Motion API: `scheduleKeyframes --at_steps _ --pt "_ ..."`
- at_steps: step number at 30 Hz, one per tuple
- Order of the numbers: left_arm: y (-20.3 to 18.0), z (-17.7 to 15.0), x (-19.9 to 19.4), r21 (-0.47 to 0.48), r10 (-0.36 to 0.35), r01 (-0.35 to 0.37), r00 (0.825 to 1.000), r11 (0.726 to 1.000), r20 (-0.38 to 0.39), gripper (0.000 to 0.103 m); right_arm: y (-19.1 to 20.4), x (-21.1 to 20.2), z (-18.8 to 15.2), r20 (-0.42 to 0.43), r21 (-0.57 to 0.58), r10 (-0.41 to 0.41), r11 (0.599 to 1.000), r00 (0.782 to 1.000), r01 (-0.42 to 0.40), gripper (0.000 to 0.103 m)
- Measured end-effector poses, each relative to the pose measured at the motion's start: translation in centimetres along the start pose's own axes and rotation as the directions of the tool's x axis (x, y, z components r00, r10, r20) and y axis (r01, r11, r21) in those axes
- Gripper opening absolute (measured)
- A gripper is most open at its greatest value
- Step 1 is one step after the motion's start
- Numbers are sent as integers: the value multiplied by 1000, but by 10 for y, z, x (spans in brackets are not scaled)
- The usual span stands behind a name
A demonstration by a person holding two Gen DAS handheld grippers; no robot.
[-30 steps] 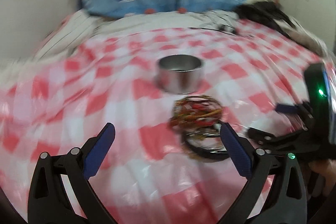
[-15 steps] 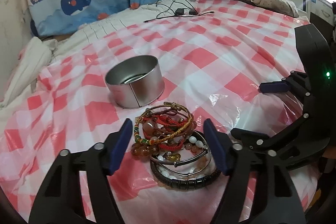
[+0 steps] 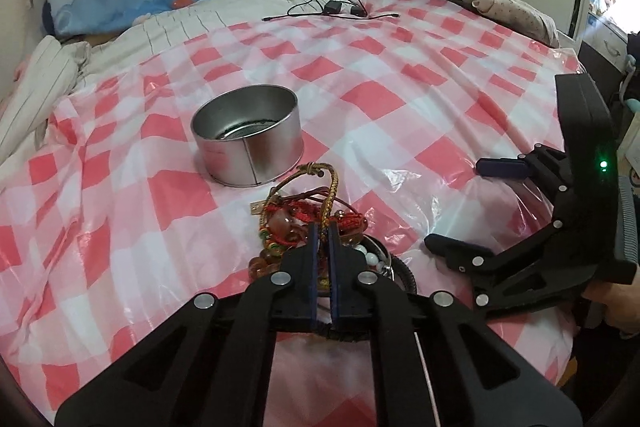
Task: Organize jewelry
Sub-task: 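Move the left tool to the bracelet pile and grasp the gold-red bracelet, then lift the gold-red bracelet with the left tool and carry it over the silver tin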
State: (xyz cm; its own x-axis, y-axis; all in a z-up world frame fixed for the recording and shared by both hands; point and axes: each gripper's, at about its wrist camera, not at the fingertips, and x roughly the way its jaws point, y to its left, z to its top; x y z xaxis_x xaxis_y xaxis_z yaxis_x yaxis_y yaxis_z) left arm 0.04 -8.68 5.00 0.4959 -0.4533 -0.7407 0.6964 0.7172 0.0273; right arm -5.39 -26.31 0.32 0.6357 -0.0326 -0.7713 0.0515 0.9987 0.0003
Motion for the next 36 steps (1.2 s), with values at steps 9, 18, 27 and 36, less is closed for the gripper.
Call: scheduleKeyframes --at_steps 9,18,27,36 --pt "58 1 -21 -214 -55 61 998 975 34 4 1 0 1 -2 0 0 1000 1000 0 96" --pt "69 -6 -11 -318 -214 213 976 924 33 4 -1 -4 1 14 3 23 1000 1000 -23 96" --pt "89 -7 -3 -442 -299 308 950 842 93 5 16 -16 27 82 -26 240 971 967 -238 96" --pt "97 -6 -6 -468 -209 231 973 853 99 5 23 23 72 -28 23 386 923 922 -385 96"
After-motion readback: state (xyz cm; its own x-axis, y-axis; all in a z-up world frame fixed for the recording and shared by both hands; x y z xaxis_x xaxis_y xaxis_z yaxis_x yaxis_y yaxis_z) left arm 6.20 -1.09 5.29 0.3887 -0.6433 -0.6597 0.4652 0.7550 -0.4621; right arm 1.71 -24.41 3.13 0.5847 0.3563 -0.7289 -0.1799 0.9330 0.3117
